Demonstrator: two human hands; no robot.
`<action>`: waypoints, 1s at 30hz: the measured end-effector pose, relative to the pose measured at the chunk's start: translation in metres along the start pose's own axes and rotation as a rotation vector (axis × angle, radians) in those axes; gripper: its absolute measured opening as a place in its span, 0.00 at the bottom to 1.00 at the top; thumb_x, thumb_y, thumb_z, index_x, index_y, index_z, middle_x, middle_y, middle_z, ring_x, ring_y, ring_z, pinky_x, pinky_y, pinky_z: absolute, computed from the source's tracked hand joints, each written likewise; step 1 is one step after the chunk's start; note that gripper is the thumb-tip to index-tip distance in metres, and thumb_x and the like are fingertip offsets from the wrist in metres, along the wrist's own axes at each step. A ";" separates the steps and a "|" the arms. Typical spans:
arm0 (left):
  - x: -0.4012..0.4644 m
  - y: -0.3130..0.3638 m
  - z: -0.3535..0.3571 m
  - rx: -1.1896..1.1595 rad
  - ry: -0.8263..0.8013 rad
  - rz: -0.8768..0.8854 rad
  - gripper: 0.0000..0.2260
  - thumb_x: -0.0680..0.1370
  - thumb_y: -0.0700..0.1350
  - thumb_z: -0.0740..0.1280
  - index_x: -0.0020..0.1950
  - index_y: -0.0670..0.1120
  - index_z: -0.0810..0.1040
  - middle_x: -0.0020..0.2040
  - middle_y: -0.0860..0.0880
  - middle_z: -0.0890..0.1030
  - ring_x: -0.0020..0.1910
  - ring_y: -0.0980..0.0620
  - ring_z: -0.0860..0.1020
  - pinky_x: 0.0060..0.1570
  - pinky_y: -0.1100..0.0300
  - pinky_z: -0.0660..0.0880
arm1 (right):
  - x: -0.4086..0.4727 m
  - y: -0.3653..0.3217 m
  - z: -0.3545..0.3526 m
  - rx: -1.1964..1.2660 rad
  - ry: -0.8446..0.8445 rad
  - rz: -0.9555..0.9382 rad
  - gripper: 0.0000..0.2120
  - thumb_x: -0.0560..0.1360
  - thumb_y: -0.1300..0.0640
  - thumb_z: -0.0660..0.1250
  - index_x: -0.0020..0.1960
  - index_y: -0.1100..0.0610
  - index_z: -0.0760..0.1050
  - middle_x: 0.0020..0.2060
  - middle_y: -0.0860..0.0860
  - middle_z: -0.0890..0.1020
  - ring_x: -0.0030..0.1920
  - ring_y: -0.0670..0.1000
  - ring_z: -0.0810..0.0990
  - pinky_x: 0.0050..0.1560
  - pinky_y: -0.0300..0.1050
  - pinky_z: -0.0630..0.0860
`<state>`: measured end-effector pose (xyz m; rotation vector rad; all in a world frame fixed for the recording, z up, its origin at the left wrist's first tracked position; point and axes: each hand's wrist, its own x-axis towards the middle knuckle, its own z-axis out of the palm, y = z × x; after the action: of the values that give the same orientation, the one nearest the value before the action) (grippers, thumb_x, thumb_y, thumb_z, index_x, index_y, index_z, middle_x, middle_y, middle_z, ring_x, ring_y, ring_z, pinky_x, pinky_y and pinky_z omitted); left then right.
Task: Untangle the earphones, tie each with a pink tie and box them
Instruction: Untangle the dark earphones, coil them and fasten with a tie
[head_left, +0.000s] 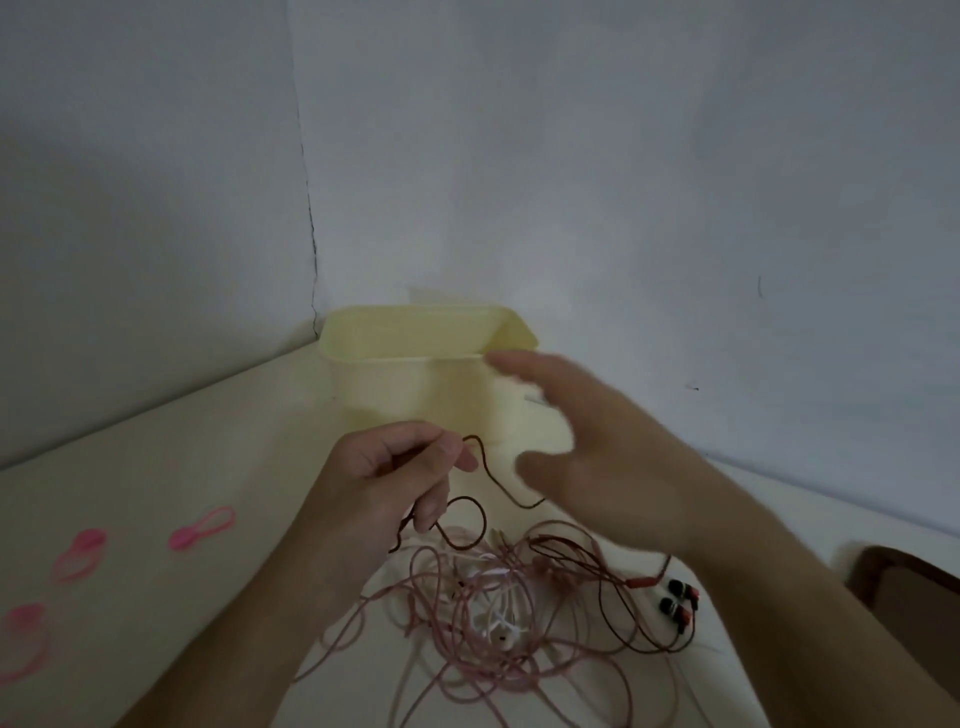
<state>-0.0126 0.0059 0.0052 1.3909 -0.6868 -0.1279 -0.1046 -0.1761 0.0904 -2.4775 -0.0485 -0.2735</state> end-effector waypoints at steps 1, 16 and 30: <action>0.000 0.000 0.001 -0.019 -0.011 -0.009 0.12 0.79 0.49 0.68 0.44 0.41 0.84 0.27 0.47 0.68 0.30 0.46 0.66 0.39 0.54 0.69 | 0.001 -0.001 0.009 -0.029 -0.050 -0.066 0.33 0.81 0.60 0.69 0.80 0.40 0.64 0.71 0.35 0.74 0.67 0.33 0.70 0.58 0.17 0.63; 0.002 0.007 -0.007 -0.319 -0.038 -0.136 0.09 0.76 0.43 0.68 0.42 0.37 0.80 0.33 0.48 0.54 0.28 0.53 0.53 0.27 0.64 0.53 | 0.008 0.011 0.005 0.269 0.382 0.195 0.16 0.82 0.57 0.62 0.37 0.57 0.77 0.25 0.48 0.67 0.24 0.45 0.63 0.30 0.42 0.60; 0.003 0.013 -0.009 -0.341 0.069 -0.162 0.12 0.79 0.46 0.67 0.39 0.41 0.79 0.32 0.50 0.53 0.26 0.54 0.52 0.26 0.62 0.51 | 0.004 0.011 -0.014 0.310 0.650 0.268 0.13 0.77 0.59 0.60 0.39 0.66 0.61 0.30 0.54 0.63 0.30 0.50 0.58 0.29 0.45 0.57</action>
<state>-0.0099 0.0147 0.0180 1.1152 -0.4684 -0.3100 -0.1020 -0.1936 0.0955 -1.9578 0.4722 -0.8644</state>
